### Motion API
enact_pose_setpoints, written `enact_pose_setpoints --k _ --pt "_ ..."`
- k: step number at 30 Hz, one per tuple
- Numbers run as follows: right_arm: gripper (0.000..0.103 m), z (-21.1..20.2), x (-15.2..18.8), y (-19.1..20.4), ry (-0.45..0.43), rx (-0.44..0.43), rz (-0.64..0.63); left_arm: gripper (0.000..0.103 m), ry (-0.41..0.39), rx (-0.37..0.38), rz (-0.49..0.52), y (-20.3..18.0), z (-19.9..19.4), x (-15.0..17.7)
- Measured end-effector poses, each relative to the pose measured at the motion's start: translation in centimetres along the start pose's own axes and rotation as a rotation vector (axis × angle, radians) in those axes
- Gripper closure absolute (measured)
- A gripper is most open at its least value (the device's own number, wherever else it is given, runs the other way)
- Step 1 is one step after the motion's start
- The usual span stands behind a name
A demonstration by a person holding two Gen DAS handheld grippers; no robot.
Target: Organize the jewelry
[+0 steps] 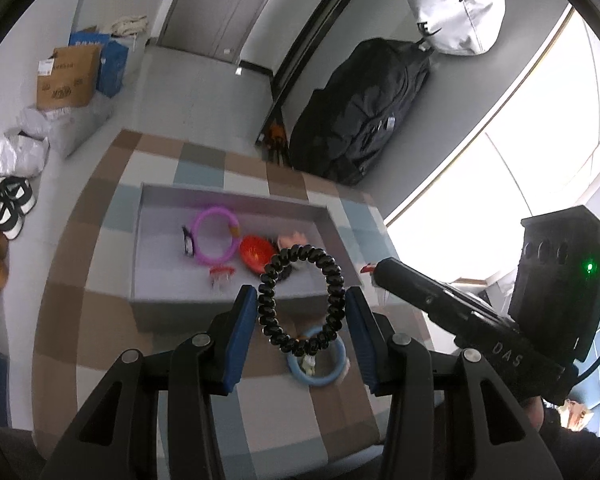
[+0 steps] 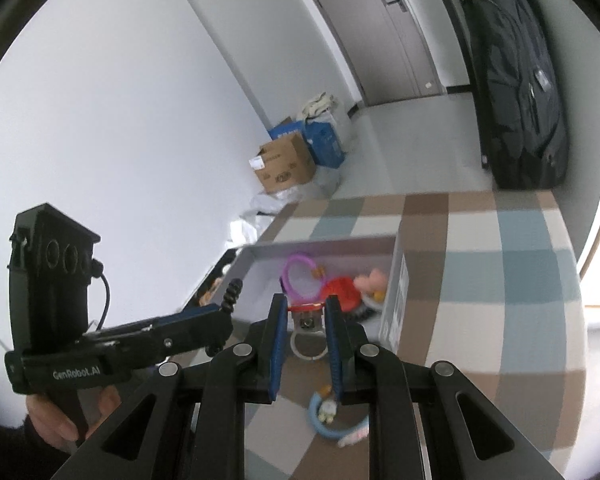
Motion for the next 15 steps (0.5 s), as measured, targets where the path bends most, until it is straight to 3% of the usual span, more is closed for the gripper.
enact_pose_setpoints --k 7,15 --pt "0.085 1.7 -2.2 -0.4 0.016 -0.014 -0.004 0.063 -0.049 0.009 -0.028 0.8 0.5 -1.9" --pt "0.085 4.0 -3.8 -0.8 0.028 -0.04 -0.011 0.063 -0.034 -0.055 -0.022 1.5 2.6 -3.0"
Point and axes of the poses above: each gripper's, at about its wrist camera, not at the fingertips, and z roughly the way its jaws point, y to its left, x to its underside, the point moved 3 cm from there along z, roughly the way its jaws point, and after that the axes turned 2 degrees about -y, right-handed, at the moved point
